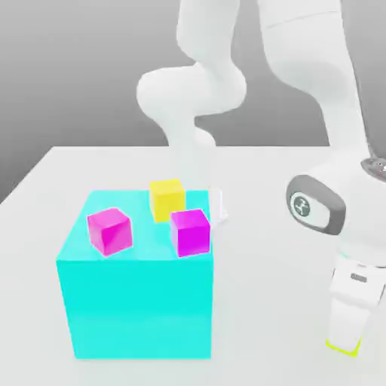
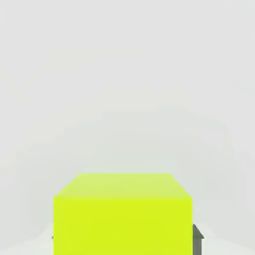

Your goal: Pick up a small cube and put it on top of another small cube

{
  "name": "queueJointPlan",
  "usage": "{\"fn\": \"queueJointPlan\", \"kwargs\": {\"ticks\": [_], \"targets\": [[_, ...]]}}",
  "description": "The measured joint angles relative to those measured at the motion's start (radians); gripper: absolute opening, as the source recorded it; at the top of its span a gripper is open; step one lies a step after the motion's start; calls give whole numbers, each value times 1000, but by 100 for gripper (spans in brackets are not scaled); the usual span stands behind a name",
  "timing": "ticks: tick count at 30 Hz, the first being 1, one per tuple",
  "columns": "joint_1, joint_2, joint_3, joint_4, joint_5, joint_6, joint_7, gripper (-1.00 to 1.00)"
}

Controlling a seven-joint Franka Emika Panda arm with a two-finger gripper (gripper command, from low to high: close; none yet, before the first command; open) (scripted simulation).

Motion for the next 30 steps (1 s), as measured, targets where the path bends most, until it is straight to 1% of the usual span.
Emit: {"fn": "queueJointPlan", "kwargs": {"ticks": [3, 5, 8, 12, 22, 23, 24, 26, 27, 30], "targets": [[-24, -97, 32, -20, 42, -76, -32, -100], [-43, -169, 32, -29, 79, -138, -30, -100], [-82, -280, -7, -33, 125, -241, 29, -100], [-182, -425, -54, -35, 158, -383, 138, -100], [-365, -787, -143, -40, 184, -738, 460, -100], [-381, -807, -148, -48, 184, -750, 483, -100], [-389, -808, -151, -64, 185, -735, 495, -100], [-396, -786, -152, -108, 186, -669, 503, -100], [-398, -770, -151, -132, 186, -629, 504, 100], [-398, -770, -151, -132, 186, -629, 504, 100]]}}
